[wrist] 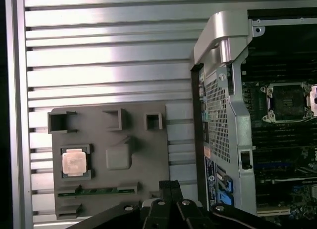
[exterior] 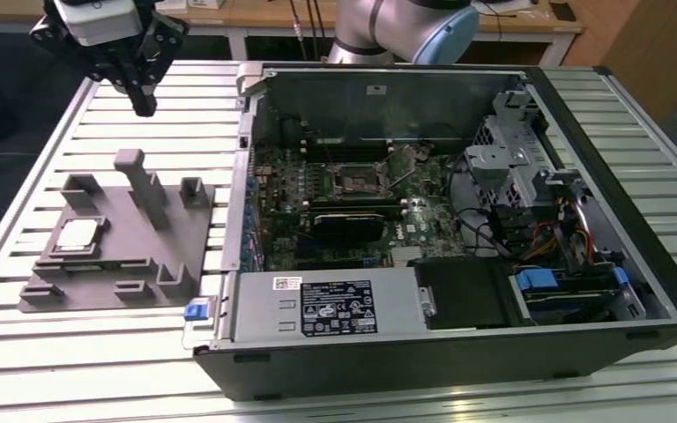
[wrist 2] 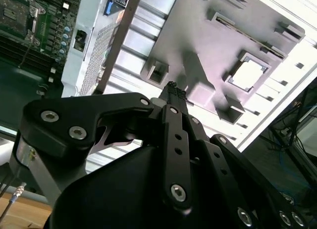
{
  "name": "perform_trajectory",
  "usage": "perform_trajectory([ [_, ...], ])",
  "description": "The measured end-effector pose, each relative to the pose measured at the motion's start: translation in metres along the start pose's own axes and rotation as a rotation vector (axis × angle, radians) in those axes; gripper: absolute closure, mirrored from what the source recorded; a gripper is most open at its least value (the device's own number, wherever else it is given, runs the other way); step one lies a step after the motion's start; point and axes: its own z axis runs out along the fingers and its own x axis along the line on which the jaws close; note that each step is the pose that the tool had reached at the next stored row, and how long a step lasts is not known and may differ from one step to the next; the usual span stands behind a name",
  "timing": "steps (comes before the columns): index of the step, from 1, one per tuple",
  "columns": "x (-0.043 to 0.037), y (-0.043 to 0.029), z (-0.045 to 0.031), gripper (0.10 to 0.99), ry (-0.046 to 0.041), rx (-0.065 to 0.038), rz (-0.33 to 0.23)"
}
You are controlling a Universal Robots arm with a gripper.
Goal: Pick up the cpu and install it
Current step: 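Reach for the cpu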
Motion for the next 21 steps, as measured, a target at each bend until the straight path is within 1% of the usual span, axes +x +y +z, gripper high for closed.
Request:
perform_trajectory([
  [15,0.0233,-0.0018,-0.0006,0.98,-0.0001,0.0,0.0],
  [21,0.031,-0.0024,0.0016,0.98,-0.0001,0.0,0.0],
])
